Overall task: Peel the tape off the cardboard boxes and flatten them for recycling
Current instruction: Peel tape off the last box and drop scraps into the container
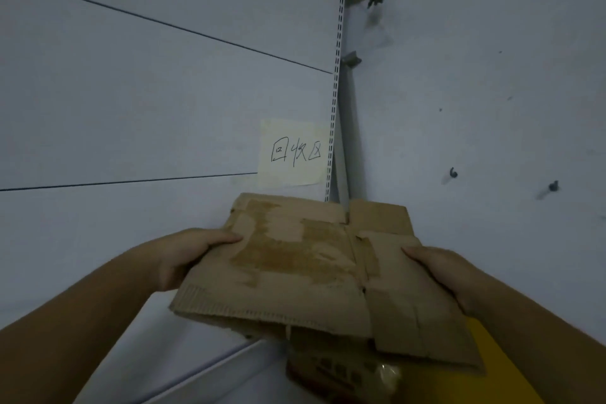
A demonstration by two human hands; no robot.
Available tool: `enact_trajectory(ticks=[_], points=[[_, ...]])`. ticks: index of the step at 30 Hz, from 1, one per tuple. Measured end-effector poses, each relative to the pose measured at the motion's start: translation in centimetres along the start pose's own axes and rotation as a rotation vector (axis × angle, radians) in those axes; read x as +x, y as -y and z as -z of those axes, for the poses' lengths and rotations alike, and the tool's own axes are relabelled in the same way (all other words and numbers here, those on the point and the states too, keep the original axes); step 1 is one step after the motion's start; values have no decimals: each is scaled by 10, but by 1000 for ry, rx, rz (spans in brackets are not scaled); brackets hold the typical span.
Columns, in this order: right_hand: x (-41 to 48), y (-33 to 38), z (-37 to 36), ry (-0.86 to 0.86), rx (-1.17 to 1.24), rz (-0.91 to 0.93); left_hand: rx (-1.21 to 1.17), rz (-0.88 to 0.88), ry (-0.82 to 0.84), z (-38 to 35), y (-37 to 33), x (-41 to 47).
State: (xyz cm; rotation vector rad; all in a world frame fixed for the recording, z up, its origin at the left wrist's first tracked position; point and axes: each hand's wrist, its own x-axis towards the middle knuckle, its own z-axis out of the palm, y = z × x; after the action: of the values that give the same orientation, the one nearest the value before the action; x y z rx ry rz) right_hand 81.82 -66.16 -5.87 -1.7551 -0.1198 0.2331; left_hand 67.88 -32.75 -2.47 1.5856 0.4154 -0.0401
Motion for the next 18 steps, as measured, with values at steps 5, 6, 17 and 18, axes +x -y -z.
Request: enact_trajectory(ticks=[5,6,17,18], points=[[72,31,12,11,-228,20,-7,-10,-47,-9,-21,59],[87,38,16,3,-264,40,-6,-31,-63,-14,-23,70],[228,86,-17,223,-365,197,69,-132,-378,-29,-38,112],[237,89,-22,267,-355,234,84,-124,-430,-30,-39,111]])
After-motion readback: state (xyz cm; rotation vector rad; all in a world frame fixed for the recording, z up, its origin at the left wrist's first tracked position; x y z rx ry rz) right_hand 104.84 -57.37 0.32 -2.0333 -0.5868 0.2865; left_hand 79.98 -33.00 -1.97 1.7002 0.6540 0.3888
